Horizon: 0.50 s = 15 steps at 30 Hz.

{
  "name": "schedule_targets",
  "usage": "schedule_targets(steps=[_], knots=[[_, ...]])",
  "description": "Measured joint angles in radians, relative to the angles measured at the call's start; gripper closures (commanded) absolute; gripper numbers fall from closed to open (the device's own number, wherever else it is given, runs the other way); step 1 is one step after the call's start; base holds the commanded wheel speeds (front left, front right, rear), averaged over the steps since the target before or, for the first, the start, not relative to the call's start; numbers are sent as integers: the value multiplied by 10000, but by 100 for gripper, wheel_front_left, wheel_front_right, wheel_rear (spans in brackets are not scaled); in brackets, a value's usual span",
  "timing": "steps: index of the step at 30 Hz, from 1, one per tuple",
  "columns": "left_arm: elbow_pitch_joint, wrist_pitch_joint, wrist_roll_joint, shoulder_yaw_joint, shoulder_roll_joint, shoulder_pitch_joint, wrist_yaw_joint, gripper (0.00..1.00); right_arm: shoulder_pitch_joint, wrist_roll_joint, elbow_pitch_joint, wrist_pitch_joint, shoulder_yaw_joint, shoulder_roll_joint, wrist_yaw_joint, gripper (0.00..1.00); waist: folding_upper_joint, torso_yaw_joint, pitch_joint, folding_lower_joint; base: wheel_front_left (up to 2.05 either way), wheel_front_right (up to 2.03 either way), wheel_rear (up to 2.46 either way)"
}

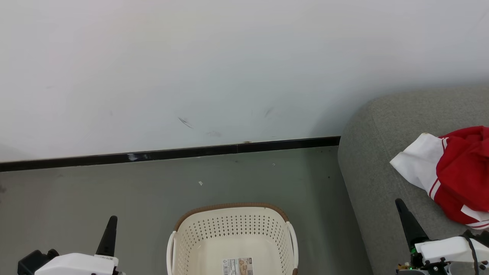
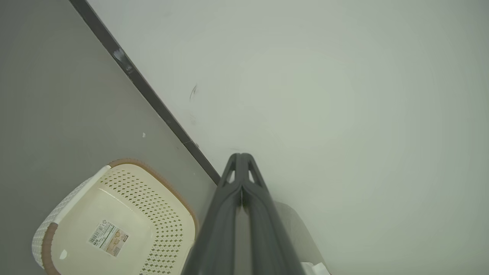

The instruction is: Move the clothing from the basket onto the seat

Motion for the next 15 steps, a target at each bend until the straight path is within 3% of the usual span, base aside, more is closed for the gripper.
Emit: schedule_targets(steps=[15], knots=[[-2, 527, -1764, 617, -207, -67, -508, 100, -211, 2642, 98, 426, -100, -180, 0, 100, 0, 21, 54, -2, 0, 0, 0]])
